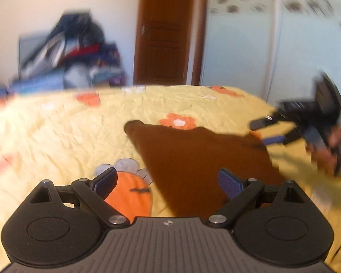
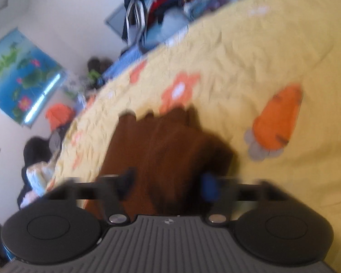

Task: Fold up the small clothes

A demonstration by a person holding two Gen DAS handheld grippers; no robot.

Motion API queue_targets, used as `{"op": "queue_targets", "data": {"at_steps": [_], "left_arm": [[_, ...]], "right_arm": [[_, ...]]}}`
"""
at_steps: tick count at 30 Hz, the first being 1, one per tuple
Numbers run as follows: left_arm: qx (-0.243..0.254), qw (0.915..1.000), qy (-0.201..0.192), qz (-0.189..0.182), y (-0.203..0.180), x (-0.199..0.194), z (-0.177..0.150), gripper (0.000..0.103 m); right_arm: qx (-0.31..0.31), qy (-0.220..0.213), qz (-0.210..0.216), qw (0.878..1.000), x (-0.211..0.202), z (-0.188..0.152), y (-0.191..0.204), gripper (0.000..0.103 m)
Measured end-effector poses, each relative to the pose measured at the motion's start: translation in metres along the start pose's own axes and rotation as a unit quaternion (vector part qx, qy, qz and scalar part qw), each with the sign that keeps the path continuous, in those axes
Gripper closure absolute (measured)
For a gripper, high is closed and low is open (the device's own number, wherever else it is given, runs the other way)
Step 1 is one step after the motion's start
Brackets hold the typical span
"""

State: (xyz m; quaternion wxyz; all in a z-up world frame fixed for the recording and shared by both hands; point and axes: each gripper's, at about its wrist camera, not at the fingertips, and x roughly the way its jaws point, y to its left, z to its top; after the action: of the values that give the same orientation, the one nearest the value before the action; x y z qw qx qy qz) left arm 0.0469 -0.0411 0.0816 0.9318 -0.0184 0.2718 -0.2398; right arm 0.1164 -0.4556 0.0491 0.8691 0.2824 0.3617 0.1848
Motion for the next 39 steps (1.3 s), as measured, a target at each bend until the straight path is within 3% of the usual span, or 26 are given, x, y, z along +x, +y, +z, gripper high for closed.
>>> {"op": "queue_targets", "data": {"at_steps": [2, 4, 7, 8, 9, 10, 11, 13, 16, 21, 22, 23, 24, 26, 27, 28, 30, 33, 34, 35, 36, 37, 38, 39], "left_arm": [[-0.079, 0.9965, 0.018, -0.019, 0.02, 0.023, 0.012, 0.007], [-0.153, 0.9858, 0.049, -0.047, 0.041, 0.057, 0.019, 0.008], [-0.219, 0.9671, 0.106, -0.073, 0.057, 0.109, 0.026, 0.011], [-0.234, 0.9605, 0.126, -0.083, 0.06, 0.125, 0.027, 0.018], [-0.243, 0.956, 0.14, -0.084, 0.061, 0.137, 0.028, 0.047], [-0.24, 0.958, 0.14, -0.068, 0.06, 0.144, 0.029, 0.076], [-0.238, 0.958, 0.149, -0.061, 0.059, 0.149, 0.031, 0.083], [-0.221, 0.9635, 0.145, -0.041, 0.056, 0.145, 0.036, 0.089], [-0.154, 0.9818, 0.108, -0.021, 0.05, 0.121, 0.049, 0.09], [-0.102, 0.9906, 0.084, 0.036, 0.075, 0.104, 0.071, 0.088], [-0.103, 0.9896, 0.091, 0.043, 0.084, 0.108, 0.072, 0.087], [-0.111, 0.9874, 0.104, 0.045, 0.092, 0.11, 0.07, 0.086], [-0.129, 0.9829, 0.122, 0.05, 0.101, 0.11, 0.067, 0.082], [-0.174, 0.9745, 0.138, 0.032, 0.113, 0.093, 0.053, 0.076], [-0.195, 0.9724, 0.128, 0.007, 0.118, 0.079, 0.042, 0.064], [-0.22, 0.9678, 0.121, -0.02, 0.122, 0.064, 0.027, 0.039], [-0.261, 0.9554, 0.121, -0.067, 0.122, 0.042, -0.003, 0.024], [-0.29, 0.9387, 0.144, -0.118, 0.108, 0.029, -0.038, 0.025], [-0.288, 0.9404, 0.131, -0.126, 0.101, 0.025, -0.044, 0.027], [-0.276, 0.9438, 0.131, -0.126, 0.094, 0.025, -0.046, 0.036], [-0.256, 0.9495, 0.14, -0.114, 0.087, 0.027, -0.046, 0.069], [-0.243, 0.953, 0.153, -0.096, 0.083, 0.033, -0.045, 0.082], [-0.24, 0.954, 0.154, -0.092, 0.083, 0.033, -0.043, 0.083], [-0.238, 0.9542, 0.158, -0.09, 0.084, 0.03, -0.04, 0.086]], "right_arm": [[0.037, -0.011, -0.007, 0.999, -0.005, 0.009, -0.016, 0.018], [0.057, 0.006, -0.017, 0.998, 0.004, 0.013, -0.025, 0.026], [0.055, 0.045, -0.019, 0.997, 0.032, 0.007, -0.023, 0.035], [0.045, 0.04, -0.014, 0.998, 0.037, 0.003, -0.018, 0.036], [0.04, 0.04, -0.013, 0.998, 0.041, 0.001, -0.013, 0.04], [0.041, 0.045, -0.013, 0.998, 0.046, 0.001, -0.011, 0.045], [0.045, 0.055, -0.013, 0.997, 0.053, 0.001, -0.01, 0.067], [0.038, 0.054, -0.007, 0.998, 0.055, -0.001, -0.005, 0.07], [0.04, 0.036, 0.024, 0.998, 0.048, -0.001, 0.008, 0.072], [0.023, 0.031, 0.055, 0.998, 0.074, 0.004, 0.041, 0.072], [0.029, 0.025, 0.048, 0.998, 0.083, 0.005, 0.044, 0.071], [0.036, 0.018, 0.031, 0.999, 0.092, 0.004, 0.047, 0.063], [0.045, 0.012, 0.004, 0.999, 0.097, 0.003, 0.05, 0.047], [0.049, 0.02, -0.006, 0.999, 0.095, 0.0, 0.052, 0.039], [0.044, 0.026, 0.007, 0.999, 0.088, -0.004, 0.053, 0.036], [0.037, 0.03, 0.017, 0.999, 0.076, -0.008, 0.054, 0.033], [0.026, 0.041, 0.03, 0.998, 0.053, -0.021, 0.052, 0.024], [0.012, 0.077, 0.033, 0.996, 0.033, -0.046, 0.051, 0.024], [0.004, 0.088, 0.03, 0.996, 0.03, -0.054, 0.053, 0.025], [-0.004, 0.099, 0.031, 0.995, 0.03, -0.062, 0.057, 0.03], [-0.015, 0.111, 0.031, 0.993, 0.034, -0.069, 0.061, 0.043], [-0.028, 0.122, 0.028, 0.992, 0.037, -0.076, 0.065, 0.051], [-0.043, 0.122, 0.025, 0.991, 0.037, -0.081, 0.069, 0.069], [-0.043, 0.13, 0.027, 0.99, 0.038, -0.083, 0.07, 0.076]]}}
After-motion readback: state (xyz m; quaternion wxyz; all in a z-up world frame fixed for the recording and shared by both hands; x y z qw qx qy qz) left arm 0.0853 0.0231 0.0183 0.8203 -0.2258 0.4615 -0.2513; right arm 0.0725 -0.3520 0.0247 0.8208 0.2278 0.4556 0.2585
